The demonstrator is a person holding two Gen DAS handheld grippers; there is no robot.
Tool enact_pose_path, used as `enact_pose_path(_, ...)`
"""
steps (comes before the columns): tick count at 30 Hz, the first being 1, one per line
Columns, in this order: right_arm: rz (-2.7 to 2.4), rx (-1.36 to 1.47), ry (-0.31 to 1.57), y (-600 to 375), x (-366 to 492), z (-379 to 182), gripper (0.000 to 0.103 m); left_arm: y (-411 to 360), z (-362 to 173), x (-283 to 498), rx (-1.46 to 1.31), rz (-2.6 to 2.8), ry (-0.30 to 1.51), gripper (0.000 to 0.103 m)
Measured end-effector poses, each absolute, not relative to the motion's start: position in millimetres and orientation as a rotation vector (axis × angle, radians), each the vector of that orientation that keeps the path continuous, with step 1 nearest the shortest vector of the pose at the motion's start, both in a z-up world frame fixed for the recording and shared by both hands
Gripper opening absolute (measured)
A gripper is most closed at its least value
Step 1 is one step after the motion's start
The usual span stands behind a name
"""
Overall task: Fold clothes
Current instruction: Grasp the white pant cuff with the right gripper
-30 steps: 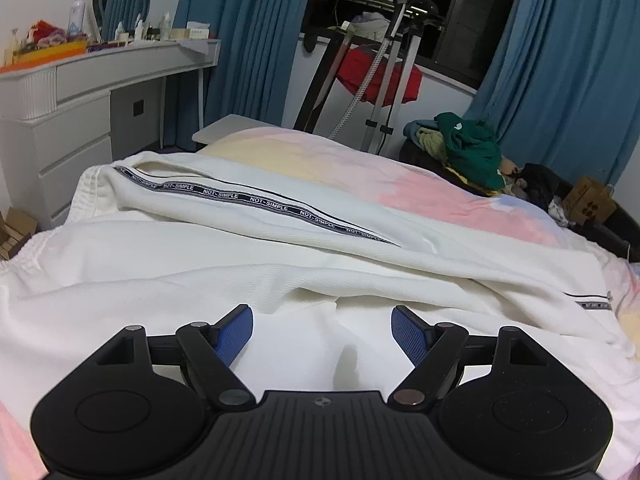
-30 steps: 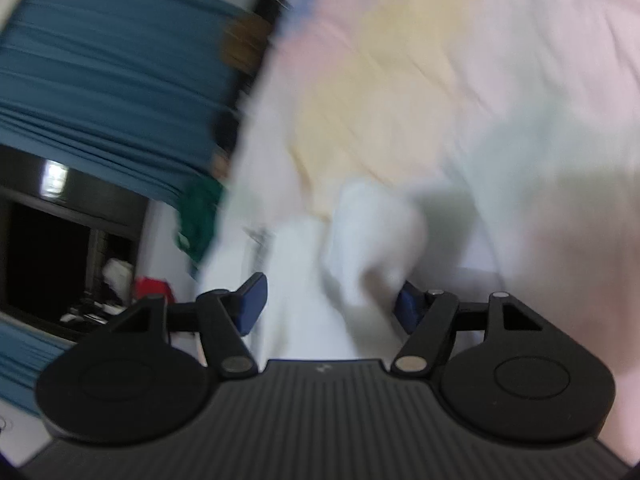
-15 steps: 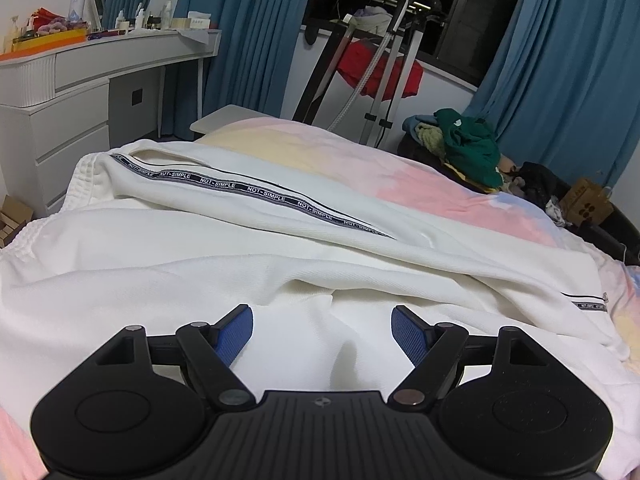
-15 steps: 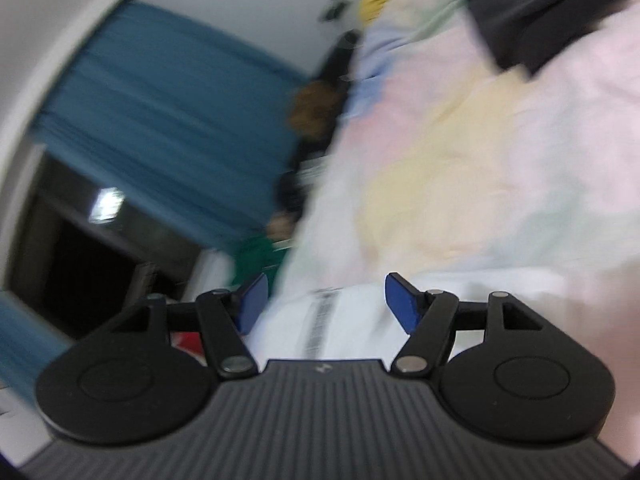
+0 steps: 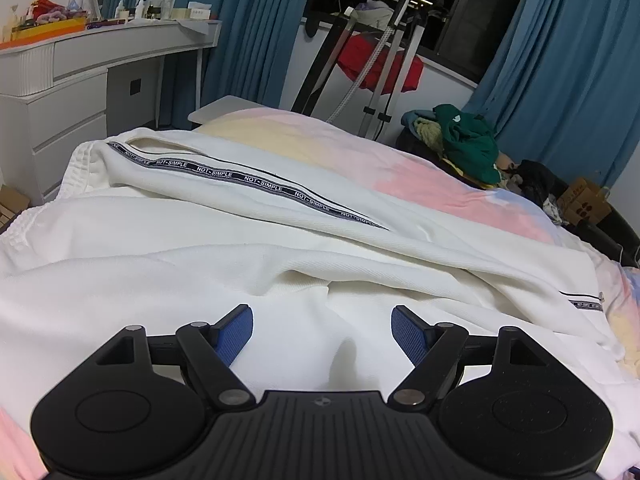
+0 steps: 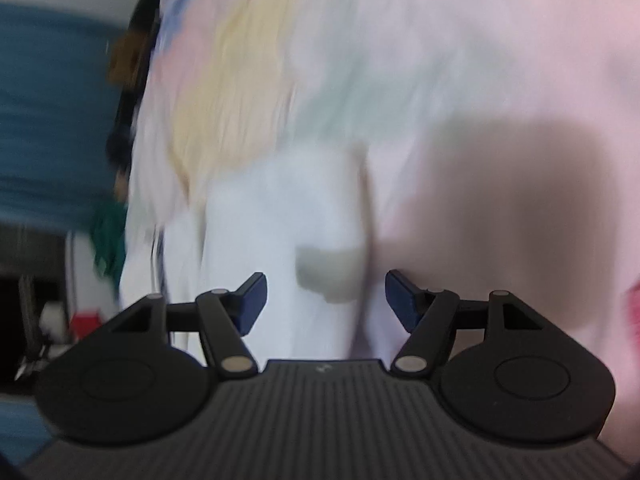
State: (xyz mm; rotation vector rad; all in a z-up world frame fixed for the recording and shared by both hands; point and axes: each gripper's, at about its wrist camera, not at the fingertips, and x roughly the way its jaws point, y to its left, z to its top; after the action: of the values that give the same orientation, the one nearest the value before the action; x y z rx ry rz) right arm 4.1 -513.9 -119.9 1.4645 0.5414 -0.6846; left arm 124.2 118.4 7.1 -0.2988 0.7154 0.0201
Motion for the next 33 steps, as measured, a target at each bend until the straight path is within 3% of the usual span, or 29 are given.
enact_pose_path(4,-0.623,1.425,0.52,-511.0,20.0,-118.6,0.057,118.2,5.2,127.1,-0.305,0.027,0.725,0.078)
enact_pose_path(7,-0.624,1.388,0.507,-511.0,26.9,-116.2,0.035,117.5,3.9,129.2,-0.3,0.032,0.734,0.078)
enact_pose_path(9,-0.633,1.365,0.523,-515.7,29.6,-119.6,0.011,117.9,3.2,129.3,-0.299,0.036,0.743,0.078)
enact_pose_path(11,-0.63,1.337,0.521,-519.1,30.0,-119.5,0.007,119.8,3.7,128.1,-0.312,0.038,0.746,0.078)
enact_pose_path(19,-0.615,1.247,0.481,-519.9,31.0,-104.0,0.006,142.2,15.2,115.1,-0.386,0.104,0.739,0.08)
enact_pose_path(26,-0.583,1.201,0.436,-512.7,21.8,-88.1,0.006,244.3,34.6,73.0,-0.63,0.226,0.717,0.083)
enact_pose_path(33,-0.563,1.239,0.417,-513.8,13.6,-88.5,0.006,358.8,-8.7,28.9,-1.055,0.345,0.804,0.083)
